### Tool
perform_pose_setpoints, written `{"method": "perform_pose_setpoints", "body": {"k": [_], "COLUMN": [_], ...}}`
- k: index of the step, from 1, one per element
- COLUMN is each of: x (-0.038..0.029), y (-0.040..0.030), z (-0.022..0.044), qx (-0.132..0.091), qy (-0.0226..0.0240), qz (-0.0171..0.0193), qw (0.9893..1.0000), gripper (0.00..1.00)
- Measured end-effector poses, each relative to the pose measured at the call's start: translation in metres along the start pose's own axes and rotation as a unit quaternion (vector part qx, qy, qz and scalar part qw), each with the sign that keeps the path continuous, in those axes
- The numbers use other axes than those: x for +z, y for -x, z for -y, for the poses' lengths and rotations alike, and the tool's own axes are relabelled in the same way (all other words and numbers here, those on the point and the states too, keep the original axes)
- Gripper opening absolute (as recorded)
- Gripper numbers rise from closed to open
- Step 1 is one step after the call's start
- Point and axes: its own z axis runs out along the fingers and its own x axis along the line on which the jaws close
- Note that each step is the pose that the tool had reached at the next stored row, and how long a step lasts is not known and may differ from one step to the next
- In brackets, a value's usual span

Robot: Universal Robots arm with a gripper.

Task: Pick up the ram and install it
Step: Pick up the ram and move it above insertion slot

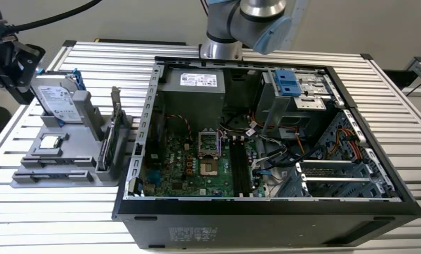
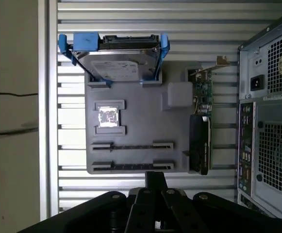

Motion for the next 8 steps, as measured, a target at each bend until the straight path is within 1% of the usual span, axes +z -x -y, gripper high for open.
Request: {"method": "perform_pose_setpoints", "body": {"k": [3,8], "x": [-0.0001,-0.0002], "y": [-0.0031,-0.0063], "z": [0.0037,0.0081], "qx": [-0.001,-0.002], "qy": [0.0,0.0], "qz": [0.0,-0.0001], "qw": [1.0,1.0], "gripper": [0.0,0.0]}}
